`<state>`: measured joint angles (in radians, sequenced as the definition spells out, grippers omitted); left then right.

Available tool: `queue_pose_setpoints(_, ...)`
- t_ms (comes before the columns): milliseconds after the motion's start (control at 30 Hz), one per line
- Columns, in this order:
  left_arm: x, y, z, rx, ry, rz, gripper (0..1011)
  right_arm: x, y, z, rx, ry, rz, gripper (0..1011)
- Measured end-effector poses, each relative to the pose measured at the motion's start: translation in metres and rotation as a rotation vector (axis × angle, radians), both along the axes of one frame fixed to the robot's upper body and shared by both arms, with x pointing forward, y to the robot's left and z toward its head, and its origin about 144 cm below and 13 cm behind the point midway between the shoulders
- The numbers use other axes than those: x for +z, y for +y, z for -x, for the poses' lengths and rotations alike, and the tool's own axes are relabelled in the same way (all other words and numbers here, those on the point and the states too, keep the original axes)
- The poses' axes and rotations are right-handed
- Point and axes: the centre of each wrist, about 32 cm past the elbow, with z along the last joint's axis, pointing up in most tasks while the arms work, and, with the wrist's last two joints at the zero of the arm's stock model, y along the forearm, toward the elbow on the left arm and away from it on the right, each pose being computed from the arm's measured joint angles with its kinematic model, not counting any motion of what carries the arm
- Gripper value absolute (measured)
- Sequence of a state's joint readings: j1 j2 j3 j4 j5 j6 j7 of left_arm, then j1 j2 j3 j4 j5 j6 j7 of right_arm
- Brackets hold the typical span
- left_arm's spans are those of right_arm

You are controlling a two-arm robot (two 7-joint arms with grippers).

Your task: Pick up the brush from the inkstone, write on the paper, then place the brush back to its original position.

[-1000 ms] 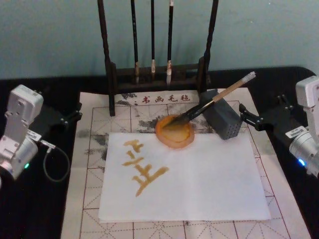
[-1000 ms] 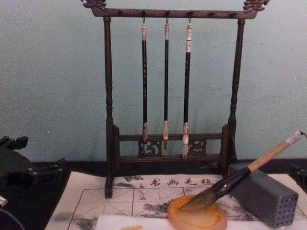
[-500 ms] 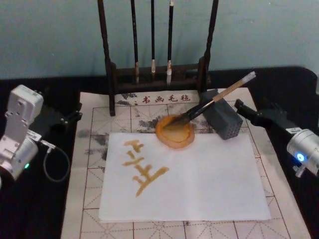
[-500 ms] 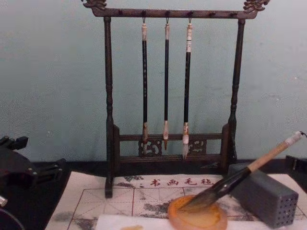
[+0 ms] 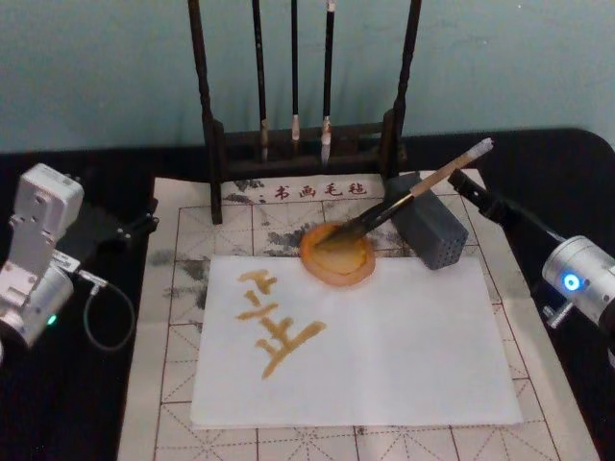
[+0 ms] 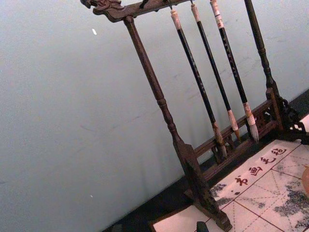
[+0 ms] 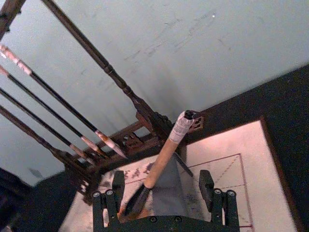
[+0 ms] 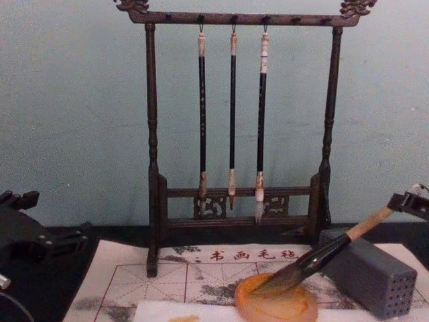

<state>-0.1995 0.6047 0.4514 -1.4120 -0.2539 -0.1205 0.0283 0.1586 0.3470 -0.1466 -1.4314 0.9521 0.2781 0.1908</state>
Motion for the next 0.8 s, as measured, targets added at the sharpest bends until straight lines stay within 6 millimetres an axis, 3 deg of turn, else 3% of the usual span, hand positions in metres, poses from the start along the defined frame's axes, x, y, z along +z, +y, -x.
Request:
queue_pose_setpoints(367, 0.0, 0.0, 0.0, 0.0, 0.0, 0.0, 1001, 0.001, 0.011, -0.012, -0.045, 0.075, -0.157, 1000)
queue_pose_setpoints(800, 0.0, 0.0, 0.0, 0.0, 0.0, 0.0, 1001, 0.002, 0.023, -0.025, -0.06, 0.093, -0.208, 1000)
